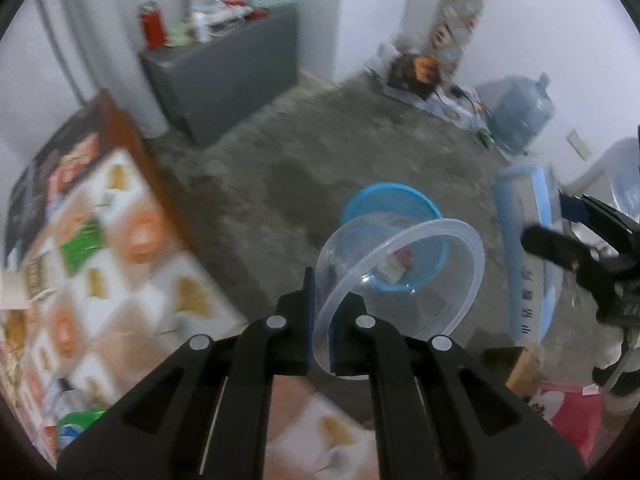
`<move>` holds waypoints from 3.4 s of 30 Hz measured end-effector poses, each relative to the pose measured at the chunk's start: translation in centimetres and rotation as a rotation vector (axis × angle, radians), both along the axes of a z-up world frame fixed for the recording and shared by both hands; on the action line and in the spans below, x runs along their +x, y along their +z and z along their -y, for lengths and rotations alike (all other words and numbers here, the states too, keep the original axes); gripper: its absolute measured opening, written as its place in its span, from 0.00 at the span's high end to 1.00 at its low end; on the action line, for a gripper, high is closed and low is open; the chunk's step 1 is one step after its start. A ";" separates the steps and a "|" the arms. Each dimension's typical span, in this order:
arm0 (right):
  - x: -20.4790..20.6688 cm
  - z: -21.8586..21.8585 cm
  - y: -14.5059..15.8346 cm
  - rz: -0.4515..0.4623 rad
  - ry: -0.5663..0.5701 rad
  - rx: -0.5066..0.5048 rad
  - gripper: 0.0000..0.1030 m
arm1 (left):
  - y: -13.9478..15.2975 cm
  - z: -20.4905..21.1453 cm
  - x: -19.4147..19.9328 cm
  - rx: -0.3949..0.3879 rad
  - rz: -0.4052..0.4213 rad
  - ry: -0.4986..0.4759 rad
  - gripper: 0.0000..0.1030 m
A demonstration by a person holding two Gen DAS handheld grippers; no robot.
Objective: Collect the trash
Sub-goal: 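Carry the container and blue box to the basket and open both tools, then move both tools back from the basket toward the table, then reach both tools toward the green chip bag and white bottle on the table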
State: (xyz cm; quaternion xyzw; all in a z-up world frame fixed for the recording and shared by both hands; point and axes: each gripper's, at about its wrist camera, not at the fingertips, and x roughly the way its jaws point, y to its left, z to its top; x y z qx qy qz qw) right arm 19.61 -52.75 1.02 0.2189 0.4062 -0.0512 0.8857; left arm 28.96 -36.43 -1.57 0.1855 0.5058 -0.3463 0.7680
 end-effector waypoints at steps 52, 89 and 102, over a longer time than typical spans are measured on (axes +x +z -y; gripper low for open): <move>-11.8 -3.7 -1.7 0.158 -0.213 -0.250 0.06 | 2.0 -4.2 -10.1 -0.391 0.086 0.045 0.41; -5.7 -31.8 0.8 0.106 0.291 -0.082 0.06 | 1.8 -50.0 -20.3 -0.465 0.402 0.758 0.31; 1.4 -35.3 -6.1 -0.076 0.357 0.437 0.06 | 0.7 -49.6 -21.5 -0.535 0.418 0.645 0.31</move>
